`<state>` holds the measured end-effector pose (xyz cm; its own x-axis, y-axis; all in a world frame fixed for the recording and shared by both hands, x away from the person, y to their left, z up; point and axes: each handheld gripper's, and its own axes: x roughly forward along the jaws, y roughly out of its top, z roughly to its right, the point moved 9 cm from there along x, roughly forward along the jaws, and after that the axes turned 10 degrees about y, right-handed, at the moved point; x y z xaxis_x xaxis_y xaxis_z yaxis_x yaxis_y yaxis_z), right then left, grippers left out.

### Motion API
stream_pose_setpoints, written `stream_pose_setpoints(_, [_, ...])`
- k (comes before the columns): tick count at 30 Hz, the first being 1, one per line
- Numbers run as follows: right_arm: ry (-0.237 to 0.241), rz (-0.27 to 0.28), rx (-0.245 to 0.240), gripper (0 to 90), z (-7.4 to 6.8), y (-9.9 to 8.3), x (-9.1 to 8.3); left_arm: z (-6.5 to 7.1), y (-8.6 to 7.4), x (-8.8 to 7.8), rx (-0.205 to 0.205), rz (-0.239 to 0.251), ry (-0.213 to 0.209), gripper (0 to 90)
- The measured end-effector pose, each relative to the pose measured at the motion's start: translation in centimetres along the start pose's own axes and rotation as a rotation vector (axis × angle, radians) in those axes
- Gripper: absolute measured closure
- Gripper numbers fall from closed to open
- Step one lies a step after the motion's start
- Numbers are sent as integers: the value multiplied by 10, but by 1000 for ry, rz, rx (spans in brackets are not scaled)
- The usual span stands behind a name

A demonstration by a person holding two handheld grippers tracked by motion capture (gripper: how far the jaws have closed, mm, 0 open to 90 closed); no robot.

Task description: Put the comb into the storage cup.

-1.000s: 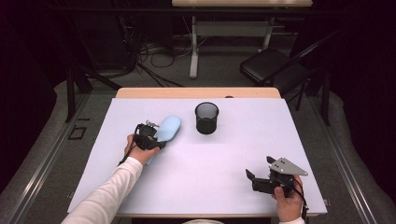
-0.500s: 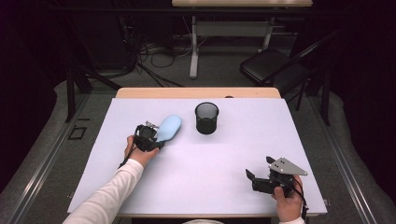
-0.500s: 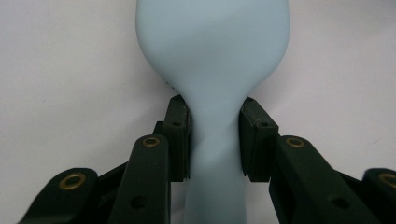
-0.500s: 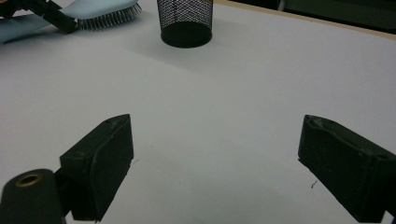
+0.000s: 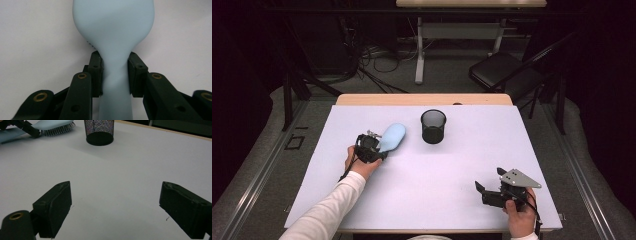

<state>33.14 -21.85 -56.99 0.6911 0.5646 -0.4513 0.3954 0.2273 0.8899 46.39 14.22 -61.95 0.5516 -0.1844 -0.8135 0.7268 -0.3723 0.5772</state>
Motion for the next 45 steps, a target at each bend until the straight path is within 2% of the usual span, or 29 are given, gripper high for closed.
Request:
stream_pose_setpoints(12, [0, 1, -2, 104, 0, 0, 1, -5, 8, -11, -41, 55, -12, 691])
stream_pose_setpoints(20, [-3, 4, -4, 104, 0, 1, 2, -8, 13, -17, -50, 77, -9, 691])
stream_pose_setpoints(27, [-8, 0, -2, 104, 2, 0, 2, -9, 23, -28, -58, 117, -13, 691])
stream_pose_setpoints(31, [-19, 0, -1, 104, 4, 0, 2, -8, 30, -36, -68, 149, -32, 691])
stream_pose_setpoints(40, [-26, -10, -9, 103, 5, -1, 3, -6, 47, -52, -93, 242, -44, 691])
stream_pose_setpoints(45, [-39, -25, -14, 100, 5, -2, 5, -7, 54, -63, -92, 279, -43, 691])
